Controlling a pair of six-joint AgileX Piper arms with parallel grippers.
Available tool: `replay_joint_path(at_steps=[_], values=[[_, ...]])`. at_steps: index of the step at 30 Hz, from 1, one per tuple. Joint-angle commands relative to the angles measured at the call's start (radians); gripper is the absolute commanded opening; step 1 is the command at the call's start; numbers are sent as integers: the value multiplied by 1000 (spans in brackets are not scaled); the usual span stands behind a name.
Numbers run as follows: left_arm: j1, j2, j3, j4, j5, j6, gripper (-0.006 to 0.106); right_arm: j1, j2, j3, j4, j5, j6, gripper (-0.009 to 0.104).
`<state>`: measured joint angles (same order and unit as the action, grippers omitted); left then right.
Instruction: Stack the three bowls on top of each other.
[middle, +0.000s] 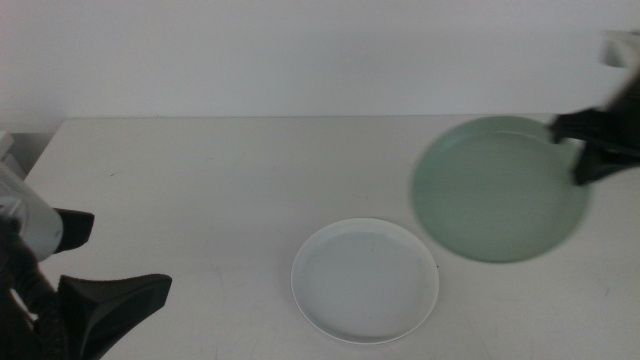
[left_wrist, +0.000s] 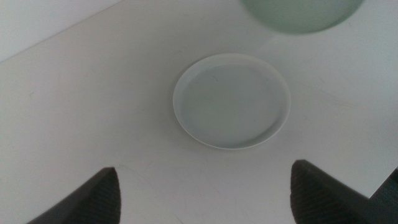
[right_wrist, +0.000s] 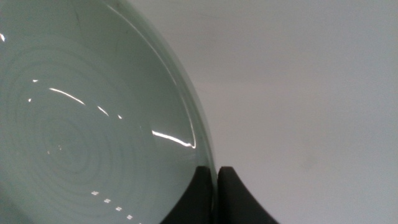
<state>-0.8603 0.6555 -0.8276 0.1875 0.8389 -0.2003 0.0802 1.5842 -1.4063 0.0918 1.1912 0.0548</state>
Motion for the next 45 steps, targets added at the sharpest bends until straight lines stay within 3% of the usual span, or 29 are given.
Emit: replay_joint_path(at_steps=[1, 9, 23, 26, 36, 45], values=[[-7, 2, -29, 11, -67, -7, 105, 63, 4, -64, 12, -16, 38, -1], [-7, 2, -29, 11, -67, -7, 105, 251, 173, -112, 91, -119, 71, -1], [-7, 2, -29, 11, -67, -7, 105, 306, 345, -112, 130, -164, 91, 1], [-7, 2, -29, 11, -67, -7, 105, 306, 344, -112, 134, -166, 91, 9], [-7, 2, -29, 11, -67, -7, 105, 306, 341, -153, 139, -85, 88, 49], [-7, 2, -29, 11, -67, -7, 105, 300, 330, -403, 85, 76, 57, 52]])
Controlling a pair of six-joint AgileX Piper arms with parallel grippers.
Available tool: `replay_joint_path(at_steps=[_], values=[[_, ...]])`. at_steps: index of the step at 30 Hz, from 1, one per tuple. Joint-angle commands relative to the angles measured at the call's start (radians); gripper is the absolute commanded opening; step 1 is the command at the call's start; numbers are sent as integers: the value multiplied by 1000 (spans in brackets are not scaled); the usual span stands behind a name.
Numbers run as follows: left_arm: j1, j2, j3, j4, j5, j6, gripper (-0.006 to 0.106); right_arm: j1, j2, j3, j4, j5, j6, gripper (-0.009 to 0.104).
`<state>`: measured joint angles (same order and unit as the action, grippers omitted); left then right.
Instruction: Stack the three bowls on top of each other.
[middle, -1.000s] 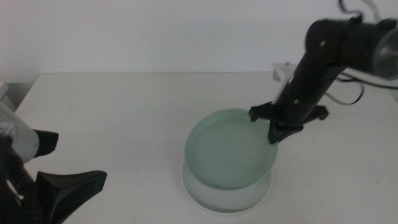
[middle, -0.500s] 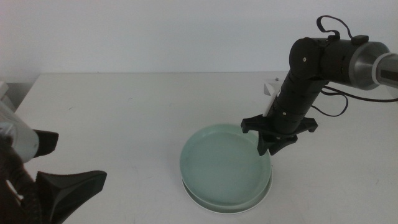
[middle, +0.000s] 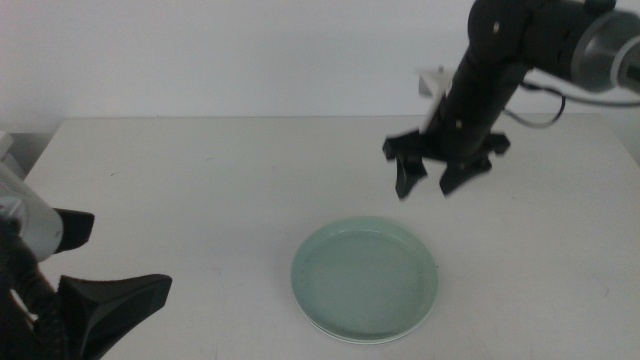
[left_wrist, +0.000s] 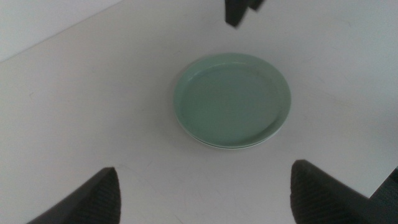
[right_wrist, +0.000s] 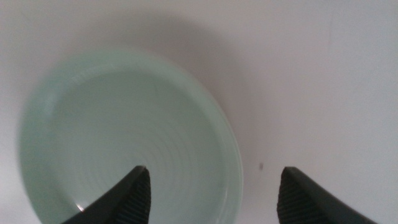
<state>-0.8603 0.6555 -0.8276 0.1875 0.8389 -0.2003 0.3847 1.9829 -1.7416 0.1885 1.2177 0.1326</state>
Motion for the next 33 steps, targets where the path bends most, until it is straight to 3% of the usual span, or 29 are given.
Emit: replay_joint_path(at_steps=[1, 10, 12, 17, 20, 26, 33], values=[[-7, 2, -29, 11, -67, -7, 105, -9, -69, -101, -17, 71, -26, 52], [-6, 4, -33, 74, -127, -9, 105, -83, -161, -160, -27, 77, -124, 52], [-6, 34, -59, 144, -89, -73, 105, -113, -199, -160, -23, 77, -139, 52], [-5, 150, -179, 474, 76, -358, 105, -176, -316, -128, -20, 76, -147, 49], [-5, 212, -269, 556, 158, -378, 105, -202, -413, -42, -25, 63, -154, 47], [5, 319, -412, 503, 163, -290, 105, -239, -647, 213, -63, -75, -172, 46], [174, 452, -524, 254, 96, -107, 105, -240, -922, 459, -164, -244, -154, 46]])
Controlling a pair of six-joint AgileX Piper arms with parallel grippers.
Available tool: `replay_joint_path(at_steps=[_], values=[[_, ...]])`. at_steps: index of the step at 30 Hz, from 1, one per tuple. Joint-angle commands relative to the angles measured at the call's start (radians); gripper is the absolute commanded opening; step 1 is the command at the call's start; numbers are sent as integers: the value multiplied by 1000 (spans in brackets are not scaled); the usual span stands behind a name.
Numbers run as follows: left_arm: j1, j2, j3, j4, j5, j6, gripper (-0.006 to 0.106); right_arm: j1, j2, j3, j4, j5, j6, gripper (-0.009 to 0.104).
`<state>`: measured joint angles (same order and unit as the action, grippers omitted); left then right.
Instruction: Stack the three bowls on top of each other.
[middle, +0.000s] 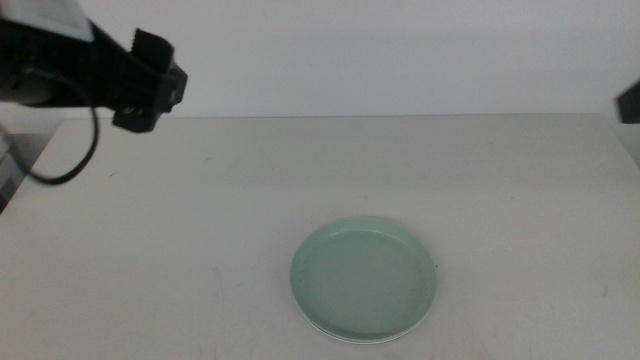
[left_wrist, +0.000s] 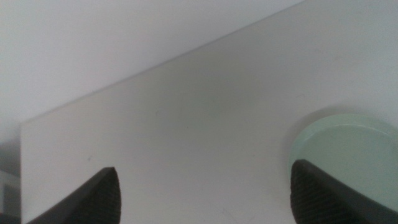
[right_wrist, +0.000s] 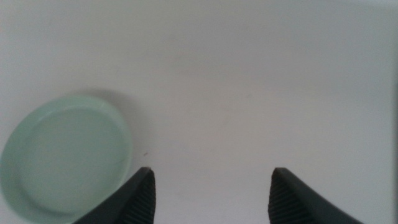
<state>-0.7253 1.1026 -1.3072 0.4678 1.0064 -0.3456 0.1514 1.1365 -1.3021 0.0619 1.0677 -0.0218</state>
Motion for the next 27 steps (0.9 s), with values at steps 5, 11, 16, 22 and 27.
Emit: replay_joint_path(at_steps=[5, 11, 16, 22, 27], values=[[245, -14, -26, -121, -106, 97, 105, -7, -258, 164, -194, -176, 114, 46], [289, -178, 170, -204, -250, 137, 105, -7, -418, 376, -196, -328, 130, 46], [289, -371, 448, -211, -464, 108, 105, -7, -531, 547, -180, -466, 130, 46], [289, -534, 726, -200, -759, 108, 105, -7, -649, 690, -229, -570, 117, 45], [289, -557, 841, -196, -879, 108, 105, -7, -671, 765, -259, -640, 104, 45]])
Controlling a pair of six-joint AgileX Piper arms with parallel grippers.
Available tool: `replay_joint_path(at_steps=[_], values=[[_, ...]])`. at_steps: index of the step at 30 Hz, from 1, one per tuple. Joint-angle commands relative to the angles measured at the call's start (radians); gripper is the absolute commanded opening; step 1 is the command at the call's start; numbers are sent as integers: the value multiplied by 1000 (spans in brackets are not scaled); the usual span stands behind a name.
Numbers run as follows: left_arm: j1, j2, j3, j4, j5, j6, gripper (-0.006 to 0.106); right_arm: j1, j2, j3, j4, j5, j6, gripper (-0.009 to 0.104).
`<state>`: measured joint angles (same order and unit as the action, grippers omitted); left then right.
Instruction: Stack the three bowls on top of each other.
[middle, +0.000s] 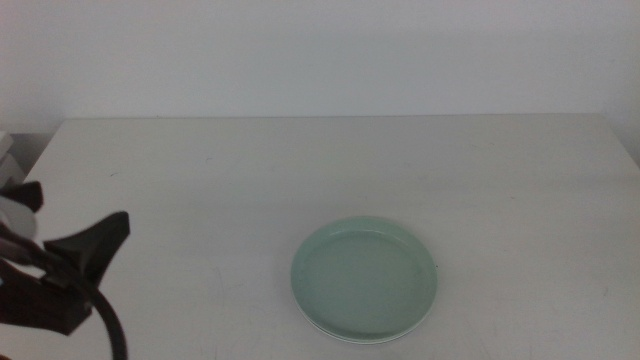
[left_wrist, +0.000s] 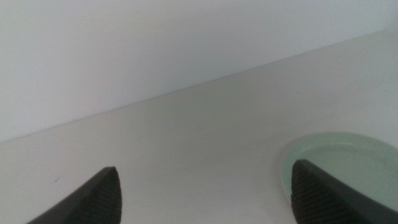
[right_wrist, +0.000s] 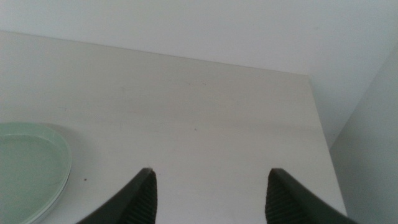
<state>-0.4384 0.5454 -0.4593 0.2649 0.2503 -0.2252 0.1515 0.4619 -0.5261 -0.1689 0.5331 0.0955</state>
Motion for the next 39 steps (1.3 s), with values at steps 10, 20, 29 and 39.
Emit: replay_joint_path(at_steps=[10, 20, 29, 39], values=[[2, 2, 6, 6, -56, -12, 105, -7, 3, 1, -24, -79, -12, 45], [33, -74, 7, -156, -28, -12, 105, -7, 2, 1, -24, -79, -12, 45], [229, -243, 127, -180, -36, -12, 105, -7, -94, 86, 20, -96, -12, 45], [265, -512, 393, -181, -36, -12, 105, -79, -369, 350, 79, -122, -12, 45]])
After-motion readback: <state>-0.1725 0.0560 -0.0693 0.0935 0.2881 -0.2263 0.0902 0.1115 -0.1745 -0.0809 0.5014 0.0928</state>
